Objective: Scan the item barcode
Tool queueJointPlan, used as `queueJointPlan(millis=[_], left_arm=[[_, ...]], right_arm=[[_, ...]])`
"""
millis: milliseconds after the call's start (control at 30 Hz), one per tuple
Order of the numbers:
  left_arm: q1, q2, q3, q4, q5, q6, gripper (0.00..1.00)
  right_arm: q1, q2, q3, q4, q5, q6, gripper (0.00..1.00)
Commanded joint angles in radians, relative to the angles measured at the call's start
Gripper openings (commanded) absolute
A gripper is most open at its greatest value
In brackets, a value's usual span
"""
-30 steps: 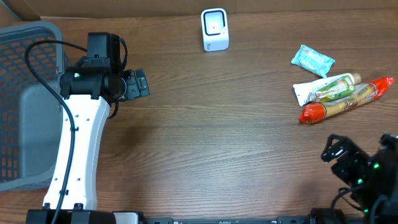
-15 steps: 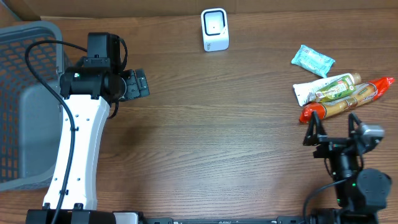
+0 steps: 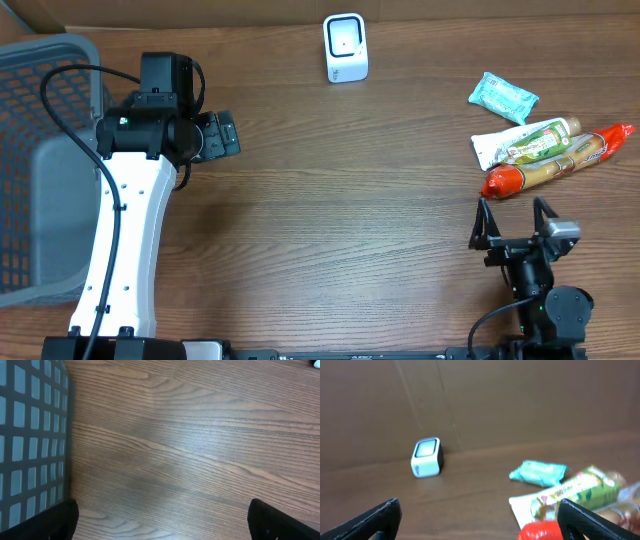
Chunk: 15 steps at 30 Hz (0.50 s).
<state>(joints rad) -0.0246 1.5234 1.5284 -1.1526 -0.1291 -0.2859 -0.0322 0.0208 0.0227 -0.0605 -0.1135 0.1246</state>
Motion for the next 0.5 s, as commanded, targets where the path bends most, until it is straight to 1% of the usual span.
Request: queueJointPlan(millis=[0, 467], left_arm=[[-0.002, 0.003, -0.004, 0.002, -0.009, -0.006, 1.00], [-0.002, 0.003, -0.004, 0.002, -0.009, -0.006, 1.00]], right_arm=[[-0.002, -0.018, -0.014, -0.013, 0.007, -0.021, 1.00], [-0.002, -0.018, -0.014, -0.014, 0.014, -0.021, 1.00]])
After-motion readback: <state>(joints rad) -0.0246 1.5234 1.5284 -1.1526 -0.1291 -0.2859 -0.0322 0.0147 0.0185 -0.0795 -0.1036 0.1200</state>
